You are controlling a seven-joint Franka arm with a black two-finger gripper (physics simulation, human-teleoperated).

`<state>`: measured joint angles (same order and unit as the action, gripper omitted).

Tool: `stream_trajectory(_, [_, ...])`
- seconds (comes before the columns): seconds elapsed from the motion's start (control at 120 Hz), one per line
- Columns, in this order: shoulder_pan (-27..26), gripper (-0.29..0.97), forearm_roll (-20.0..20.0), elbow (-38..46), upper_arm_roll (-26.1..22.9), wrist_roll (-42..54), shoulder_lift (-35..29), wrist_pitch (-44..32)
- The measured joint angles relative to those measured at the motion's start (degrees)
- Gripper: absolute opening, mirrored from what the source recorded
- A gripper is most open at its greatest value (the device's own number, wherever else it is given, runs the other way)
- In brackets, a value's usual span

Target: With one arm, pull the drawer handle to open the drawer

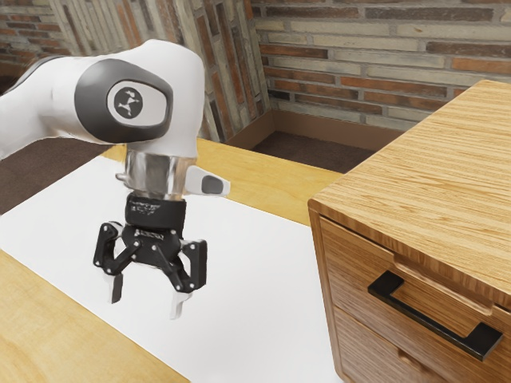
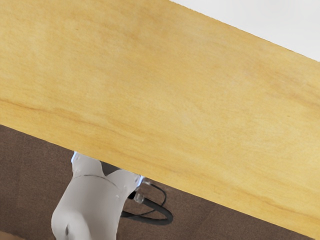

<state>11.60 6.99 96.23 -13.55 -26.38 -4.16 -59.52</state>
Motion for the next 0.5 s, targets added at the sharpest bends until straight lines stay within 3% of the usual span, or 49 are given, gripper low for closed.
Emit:
stream_trajectory(0.133, [-0.52,0.68,1.09,1.14,-0.43,-13.31,-1.54,-15.28])
stream_trajectory(0.342, [-9.59,0.68,0.45,-3.37,-0.51,-29.48,-5.23,-22.19])
stream_trajectory(0.367, [-14.66,0.68,0.41,-3.56,2.48,-31.17,-5.33,-23.08])
stream_trajectory(0.417, [-28.31,0.68,0.48,-3.20,13.43,-34.32,-5.45,-26.35])
stream_trajectory(0.5, [-33.54,0.68,1.20,-3.54,18.56,-38.73,-4.47,-31.29])
